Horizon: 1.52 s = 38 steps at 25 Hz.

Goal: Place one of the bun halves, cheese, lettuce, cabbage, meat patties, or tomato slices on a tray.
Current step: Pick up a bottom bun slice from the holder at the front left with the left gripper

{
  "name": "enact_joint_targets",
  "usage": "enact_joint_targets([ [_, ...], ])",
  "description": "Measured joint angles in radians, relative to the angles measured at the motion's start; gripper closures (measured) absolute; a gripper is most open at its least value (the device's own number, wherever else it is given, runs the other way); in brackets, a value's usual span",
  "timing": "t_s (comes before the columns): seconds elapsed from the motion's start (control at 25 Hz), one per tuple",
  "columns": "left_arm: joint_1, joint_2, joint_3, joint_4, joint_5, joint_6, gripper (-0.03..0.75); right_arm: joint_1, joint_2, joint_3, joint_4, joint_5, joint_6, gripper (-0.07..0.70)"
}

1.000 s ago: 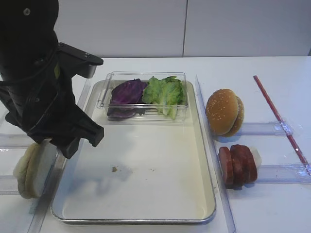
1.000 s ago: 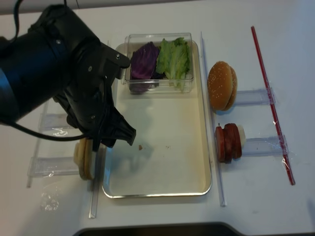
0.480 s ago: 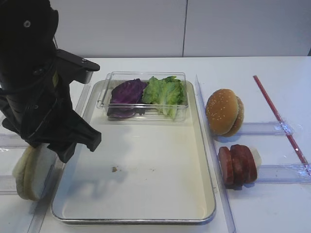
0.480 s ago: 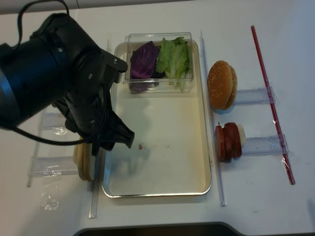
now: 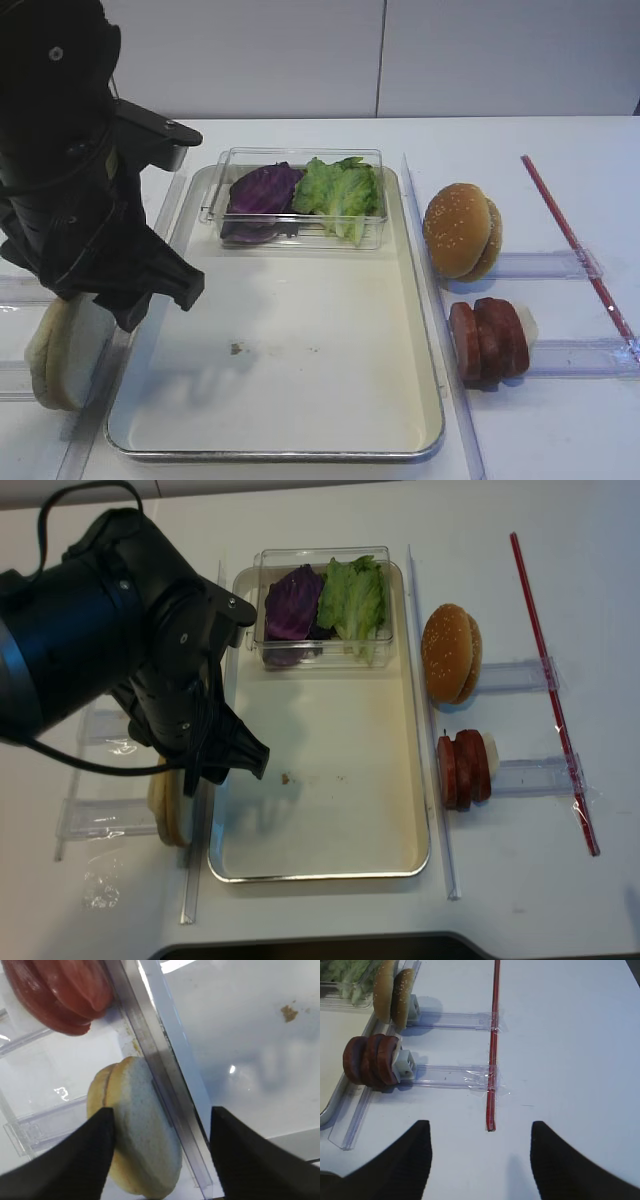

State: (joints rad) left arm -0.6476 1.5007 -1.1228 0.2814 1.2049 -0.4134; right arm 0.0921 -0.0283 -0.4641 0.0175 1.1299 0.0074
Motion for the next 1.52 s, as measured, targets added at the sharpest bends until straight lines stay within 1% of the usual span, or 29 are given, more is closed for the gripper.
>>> enact_joint_targets([
  [0.28,0.0,0.0,0.0,0.008,0.0,-0.033,0.288,0.0,0.0,0.0,0.0,0.0,0.0,0.16],
  [0.52,0.0,0.0,0.007,0.015,0.002,-0.104,0.288,0.0,0.0,0.0,0.0,0.0,0.0,0.161],
  [0.72,0.0,0.0,0.007,0.002,0.0,-0.11,0.288,0.0,0.0,0.0,0.0,0.0,0.0,0.161],
  [0.84,-0.02,0.0,0.007,0.002,-0.006,-0.119,0.288,0.0,0.0,0.0,0.0,0.0,-0.007,0.161],
  [0.96,-0.054,0.0,0.007,0.004,-0.016,-0.131,0.288,0.0,0.0,0.0,0.0,0.0,-0.007,0.165],
  [1.08,-0.091,0.0,0.007,0.022,-0.022,-0.167,0.288,0.0,0.0,0.0,0.0,0.002,-0.007,0.168],
  [1.16,-0.104,0.0,0.007,0.035,-0.022,-0.189,0.288,0.0,0.0,0.0,0.0,0.002,-0.007,0.169],
  [1.36,-0.107,0.0,0.008,0.062,-0.007,-0.215,0.288,0.0,0.0,0.0,0.0,0.002,-0.007,0.169],
  [1.52,-0.107,0.0,0.016,0.073,-0.005,-0.223,0.288,0.0,0.0,0.0,0.0,0.002,-0.007,0.169],
])
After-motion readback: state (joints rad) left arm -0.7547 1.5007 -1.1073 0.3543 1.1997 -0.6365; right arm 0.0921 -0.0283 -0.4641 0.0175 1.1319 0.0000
